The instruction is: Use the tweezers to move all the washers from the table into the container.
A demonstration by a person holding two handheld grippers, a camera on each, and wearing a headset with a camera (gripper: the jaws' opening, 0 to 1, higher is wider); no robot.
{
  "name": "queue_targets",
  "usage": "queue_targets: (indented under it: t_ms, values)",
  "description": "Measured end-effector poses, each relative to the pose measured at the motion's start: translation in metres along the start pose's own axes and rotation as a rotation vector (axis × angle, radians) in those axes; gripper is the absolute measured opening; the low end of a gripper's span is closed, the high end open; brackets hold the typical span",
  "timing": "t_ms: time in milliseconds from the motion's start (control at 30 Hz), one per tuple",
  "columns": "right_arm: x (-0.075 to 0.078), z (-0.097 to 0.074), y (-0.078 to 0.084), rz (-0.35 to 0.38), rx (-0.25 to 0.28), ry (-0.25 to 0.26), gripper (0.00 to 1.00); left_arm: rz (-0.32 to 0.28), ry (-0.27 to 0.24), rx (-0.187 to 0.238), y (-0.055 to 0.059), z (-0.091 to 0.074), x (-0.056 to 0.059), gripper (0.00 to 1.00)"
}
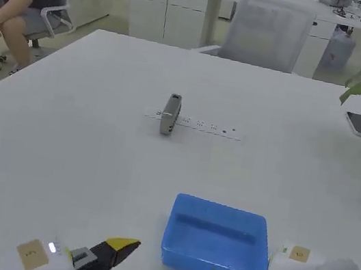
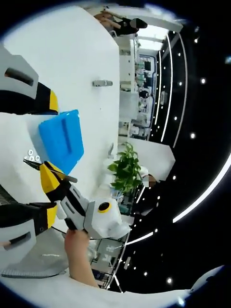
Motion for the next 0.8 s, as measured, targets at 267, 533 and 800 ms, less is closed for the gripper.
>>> queue_targets:
  t_ms: [267,533,800]
  values:
    - [0.014,-0.026,-0.011,0.046,0.03,0.067,0.02,0.045,-0.084,0.066,-0.003,0.0,-0.005,0.94]
    - [0.037,-0.045,-0.02,0.117,0.061,0.111,0.02,0.148,-0.072,0.036,0.0,0.006,0.005,0.97]
    - [0.063,-0.055,-0.025,0.147,0.079,0.162,0.03,0.108,-0.03,0.051,-0.001,0.006,0.007,0.95]
Point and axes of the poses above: the centre of the closed fingertips' face, and the gripper's own axes: z roughly forward along the fingers, x roughly to its right, y roughly out of its underside, the point moved 7 cm from there along -z, roughly backward along the fingers, and after that the axes turned 9 degrees about -x, right-handed, at the moved point
